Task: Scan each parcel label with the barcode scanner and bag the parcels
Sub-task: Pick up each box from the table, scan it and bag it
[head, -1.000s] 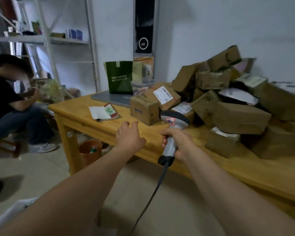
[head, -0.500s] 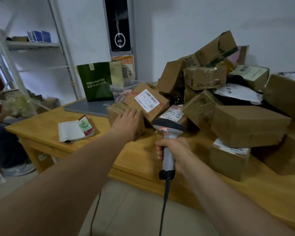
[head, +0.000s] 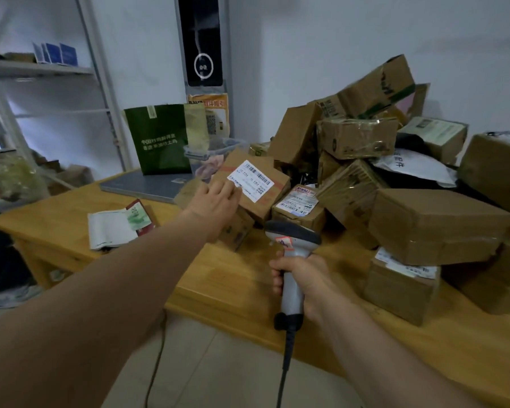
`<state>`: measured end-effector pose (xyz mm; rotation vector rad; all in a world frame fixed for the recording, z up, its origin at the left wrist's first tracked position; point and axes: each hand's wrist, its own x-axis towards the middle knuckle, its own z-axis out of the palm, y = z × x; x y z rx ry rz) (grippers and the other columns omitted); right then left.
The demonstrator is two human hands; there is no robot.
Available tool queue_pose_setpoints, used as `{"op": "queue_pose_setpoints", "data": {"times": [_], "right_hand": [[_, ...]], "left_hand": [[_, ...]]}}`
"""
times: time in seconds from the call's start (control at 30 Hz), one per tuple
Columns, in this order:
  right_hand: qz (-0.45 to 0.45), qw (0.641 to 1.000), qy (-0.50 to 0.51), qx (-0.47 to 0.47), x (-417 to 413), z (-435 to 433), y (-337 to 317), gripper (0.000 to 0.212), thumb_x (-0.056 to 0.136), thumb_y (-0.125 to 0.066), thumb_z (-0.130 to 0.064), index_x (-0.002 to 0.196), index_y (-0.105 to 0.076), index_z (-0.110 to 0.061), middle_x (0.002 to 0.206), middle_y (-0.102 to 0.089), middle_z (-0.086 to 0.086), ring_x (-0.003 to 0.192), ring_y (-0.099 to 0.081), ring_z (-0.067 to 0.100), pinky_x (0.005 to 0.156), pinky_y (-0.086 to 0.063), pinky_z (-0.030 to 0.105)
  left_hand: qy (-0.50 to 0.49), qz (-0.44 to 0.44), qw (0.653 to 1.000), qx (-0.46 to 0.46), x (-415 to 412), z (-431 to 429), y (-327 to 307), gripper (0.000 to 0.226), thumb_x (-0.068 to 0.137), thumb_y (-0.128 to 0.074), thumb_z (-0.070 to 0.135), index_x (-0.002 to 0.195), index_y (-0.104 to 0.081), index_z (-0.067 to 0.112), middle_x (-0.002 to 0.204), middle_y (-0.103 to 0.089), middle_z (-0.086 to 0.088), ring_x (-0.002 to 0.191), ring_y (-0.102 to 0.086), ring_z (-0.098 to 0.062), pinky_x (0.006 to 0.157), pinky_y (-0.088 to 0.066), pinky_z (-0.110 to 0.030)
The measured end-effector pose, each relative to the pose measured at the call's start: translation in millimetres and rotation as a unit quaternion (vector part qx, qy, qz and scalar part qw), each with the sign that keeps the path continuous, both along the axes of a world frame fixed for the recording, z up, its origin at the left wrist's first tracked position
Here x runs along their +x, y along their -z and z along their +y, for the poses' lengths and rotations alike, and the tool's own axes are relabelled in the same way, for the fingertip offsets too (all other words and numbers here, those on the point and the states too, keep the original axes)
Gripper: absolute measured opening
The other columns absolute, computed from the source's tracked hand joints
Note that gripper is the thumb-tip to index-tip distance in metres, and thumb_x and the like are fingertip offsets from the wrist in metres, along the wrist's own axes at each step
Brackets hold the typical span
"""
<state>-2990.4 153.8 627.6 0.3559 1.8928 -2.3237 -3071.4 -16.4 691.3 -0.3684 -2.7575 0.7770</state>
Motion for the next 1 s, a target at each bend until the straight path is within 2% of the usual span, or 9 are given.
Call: {"op": "queue_pose_setpoints", "data": {"times": [0.27, 0.4, 0.47, 0.53, 0.6, 0.67, 0.77, 0.87, 1.0], "right_hand": [[-0.010, 1.000, 0.010, 0.015, 37.1, -3.0, 0.5, 0.016, 0.081, -0.065, 0.005, 0.069, -0.058, -0.003, 0.056, -0.058, 0.009, 0.045, -0.051, 0.018, 0.047, -0.047, 0.029], [-0.006, 1.000, 0.021, 0.017, 56.0, -3.5, 4.2, 0.013, 0.083, -0.067, 0.001, 0.073, -0.059, -0.003, 0.063, -0.060, 0.012, 0.050, -0.053, 0.019, 0.050, -0.047, 0.031], [0.007, 0.999, 0.036, 0.020, 61.9, -6.7, 5.7, 0.010, 0.082, -0.070, -0.002, 0.079, -0.060, -0.003, 0.068, -0.063, 0.013, 0.055, -0.057, 0.020, 0.050, -0.048, 0.030], [0.020, 0.998, 0.046, 0.024, 67.5, -11.4, 6.8, 0.015, 0.081, -0.074, -0.007, 0.089, -0.061, -0.005, 0.079, -0.066, 0.013, 0.065, -0.063, 0.023, 0.052, -0.051, 0.032], [0.023, 0.998, 0.038, 0.037, 72.2, -16.7, 7.4, 0.023, 0.079, -0.077, -0.012, 0.096, -0.062, -0.007, 0.088, -0.069, 0.013, 0.073, -0.066, 0.025, 0.062, -0.057, 0.037], [0.023, 0.998, 0.032, 0.048, 76.1, -20.8, 7.6, 0.027, 0.078, -0.079, -0.014, 0.098, -0.062, -0.007, 0.091, -0.069, 0.013, 0.074, -0.066, 0.025, 0.071, -0.059, 0.041], [0.022, 0.998, 0.024, 0.052, 82.0, -23.1, 9.3, 0.028, 0.078, -0.078, -0.014, 0.100, -0.062, -0.007, 0.091, -0.069, 0.012, 0.075, -0.066, 0.024, 0.073, -0.059, 0.040], [0.019, 0.998, 0.010, 0.055, 90.7, -23.4, 12.6, 0.028, 0.079, -0.077, -0.014, 0.101, -0.062, -0.008, 0.092, -0.070, 0.011, 0.080, -0.068, 0.024, 0.074, -0.059, 0.040], [0.073, 0.992, -0.017, 0.103, 105.9, -22.1, 7.0, 0.030, 0.080, -0.076, -0.017, 0.106, -0.062, -0.008, 0.092, -0.071, 0.010, 0.079, -0.069, 0.020, 0.061, -0.057, 0.029]], "left_hand": [[0.047, 0.036, 0.962, 0.266, 119.1, -23.7, 54.5, 0.086, 0.073, -0.076, 0.031, 0.140, -0.023, 0.018, 0.145, -0.017, -0.009, 0.135, -0.024, -0.026, 0.111, -0.035, -0.032], [0.084, 0.008, 0.902, 0.424, 168.4, -29.6, 86.0, 0.088, 0.065, -0.081, 0.034, 0.134, -0.026, 0.022, 0.142, -0.019, -0.006, 0.134, -0.023, -0.023, 0.109, -0.038, -0.037], [0.015, -0.034, 0.813, 0.581, 182.6, -22.2, 81.5, 0.090, 0.067, -0.071, 0.048, 0.139, -0.024, 0.021, 0.143, -0.015, 0.001, 0.135, -0.019, -0.019, 0.111, -0.033, -0.035], [-0.107, -0.032, 0.624, 0.774, 177.1, -14.3, 78.0, 0.088, 0.075, -0.069, 0.049, 0.146, -0.025, 0.021, 0.146, -0.023, -0.005, 0.135, -0.028, -0.025, 0.108, -0.036, -0.043], [-0.205, -0.079, 0.442, 0.869, 170.5, -8.9, 70.5, 0.091, 0.070, -0.073, 0.053, 0.146, -0.030, 0.026, 0.143, -0.038, -0.008, 0.128, -0.042, -0.034, 0.102, -0.042, -0.051], [-0.236, -0.140, 0.361, 0.891, 171.3, -8.5, 67.7, 0.081, 0.068, -0.072, 0.050, 0.137, -0.040, 0.023, 0.134, -0.047, -0.006, 0.124, -0.045, -0.039, 0.101, -0.040, -0.058], [-0.259, -0.186, 0.299, 0.900, 177.0, -15.1, 71.6, 0.072, 0.083, -0.067, 0.032, 0.143, -0.030, 0.020, 0.141, -0.037, -0.017, 0.134, -0.030, -0.045, 0.105, -0.024, -0.068], [-0.230, -0.209, 0.282, 0.908, 186.3, -22.2, 63.3, 0.051, 0.083, -0.070, 0.026, 0.124, -0.042, 0.013, 0.114, -0.052, -0.017, 0.111, -0.051, -0.041, 0.087, -0.044, -0.058], [-0.198, -0.121, 0.429, 0.873, 177.0, -52.6, 28.8, 0.053, 0.077, -0.076, 0.023, 0.124, -0.052, 0.015, 0.113, -0.063, -0.013, 0.100, -0.061, -0.030, 0.081, -0.054, -0.044]]}}
